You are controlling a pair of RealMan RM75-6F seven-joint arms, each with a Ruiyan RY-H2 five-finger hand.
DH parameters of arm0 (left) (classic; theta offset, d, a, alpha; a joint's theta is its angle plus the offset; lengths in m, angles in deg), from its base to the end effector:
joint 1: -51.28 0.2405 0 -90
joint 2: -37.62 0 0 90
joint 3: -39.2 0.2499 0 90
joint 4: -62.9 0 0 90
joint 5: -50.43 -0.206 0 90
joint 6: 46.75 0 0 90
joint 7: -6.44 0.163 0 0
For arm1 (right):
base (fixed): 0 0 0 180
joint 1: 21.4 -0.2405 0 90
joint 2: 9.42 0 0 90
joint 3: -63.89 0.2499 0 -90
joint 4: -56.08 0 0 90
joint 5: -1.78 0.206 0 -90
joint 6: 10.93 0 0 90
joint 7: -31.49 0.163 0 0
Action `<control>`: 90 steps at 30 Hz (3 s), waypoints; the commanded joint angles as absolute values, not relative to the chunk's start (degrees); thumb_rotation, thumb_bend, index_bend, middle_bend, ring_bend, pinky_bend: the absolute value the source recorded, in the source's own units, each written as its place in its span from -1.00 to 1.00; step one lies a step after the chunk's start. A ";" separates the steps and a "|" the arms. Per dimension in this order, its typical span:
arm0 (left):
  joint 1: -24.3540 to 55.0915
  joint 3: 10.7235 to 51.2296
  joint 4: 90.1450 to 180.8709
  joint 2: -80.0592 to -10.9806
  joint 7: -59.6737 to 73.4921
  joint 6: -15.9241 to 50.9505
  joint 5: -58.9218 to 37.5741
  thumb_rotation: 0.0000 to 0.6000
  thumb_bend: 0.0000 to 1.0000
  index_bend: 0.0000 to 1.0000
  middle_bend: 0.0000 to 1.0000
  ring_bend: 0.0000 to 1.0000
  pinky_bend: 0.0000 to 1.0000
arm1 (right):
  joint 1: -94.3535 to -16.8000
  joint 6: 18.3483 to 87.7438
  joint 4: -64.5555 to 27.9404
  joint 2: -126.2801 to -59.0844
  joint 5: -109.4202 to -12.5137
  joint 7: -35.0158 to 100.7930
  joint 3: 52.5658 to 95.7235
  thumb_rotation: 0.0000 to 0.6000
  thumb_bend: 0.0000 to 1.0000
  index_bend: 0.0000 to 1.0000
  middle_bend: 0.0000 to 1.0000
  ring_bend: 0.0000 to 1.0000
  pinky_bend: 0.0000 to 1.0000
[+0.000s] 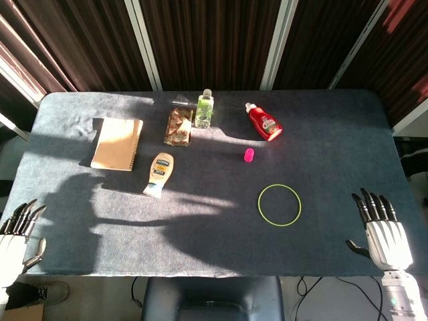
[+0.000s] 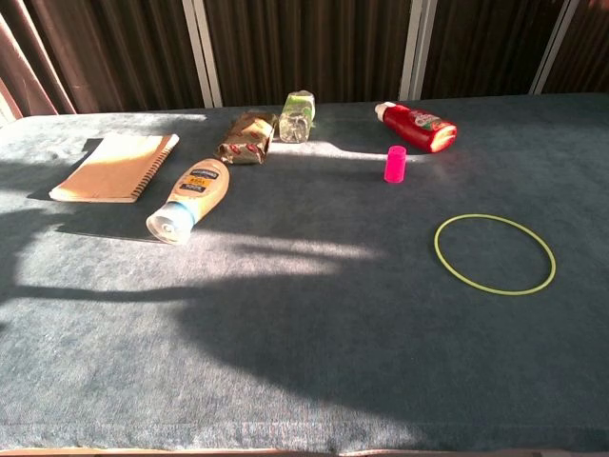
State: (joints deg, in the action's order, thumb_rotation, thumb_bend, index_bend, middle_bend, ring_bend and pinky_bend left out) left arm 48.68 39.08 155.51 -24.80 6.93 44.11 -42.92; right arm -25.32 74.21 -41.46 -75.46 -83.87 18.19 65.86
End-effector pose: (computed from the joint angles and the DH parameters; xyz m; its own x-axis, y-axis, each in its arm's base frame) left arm -0.2909 0.1765 0.1680 0.4278 -0.0370 0.9031 0.8977 -0.0992 -0.4293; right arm -0.2877 -0.1895 0.1398 0.4926 -0.0319 0.8697 -0.8701 -0.0017 0.4928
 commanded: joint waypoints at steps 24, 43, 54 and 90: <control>48.66 39.04 157.50 -24.27 7.10 42.73 -41.04 1.00 0.05 -0.68 -0.87 -0.99 -0.56 | -37.20 63.07 -29.56 -79.96 -92.83 34.58 66.50 1.00 -0.68 0.24 0.79 1.00 1.00; 49.09 39.24 157.89 -23.83 6.74 43.13 -41.18 1.00 0.05 -0.63 -0.85 -0.99 -0.55 | -45.94 45.39 -24.11 -85.22 -87.79 37.45 64.53 1.00 0.00 0.27 0.86 1.00 1.00; 49.14 39.48 157.96 -23.64 6.44 43.10 -41.64 1.00 0.05 -0.62 -0.84 -0.98 -0.55 | -47.96 42.32 -20.21 -88.62 -84.71 37.40 64.70 1.00 0.00 0.17 0.86 1.00 1.00; 49.04 39.82 157.85 -23.21 5.51 42.82 -42.30 1.00 0.05 -0.61 -0.83 -0.98 -0.55 | -49.23 41.41 -14.72 -93.25 -81.77 36.79 63.45 1.00 0.00 0.35 0.86 1.00 1.00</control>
State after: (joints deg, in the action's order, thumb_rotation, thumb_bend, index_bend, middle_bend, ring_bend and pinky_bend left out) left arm 49.03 39.82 157.85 -23.21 5.51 42.81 -42.30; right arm -49.26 41.32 -14.75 -93.22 -81.80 36.84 63.43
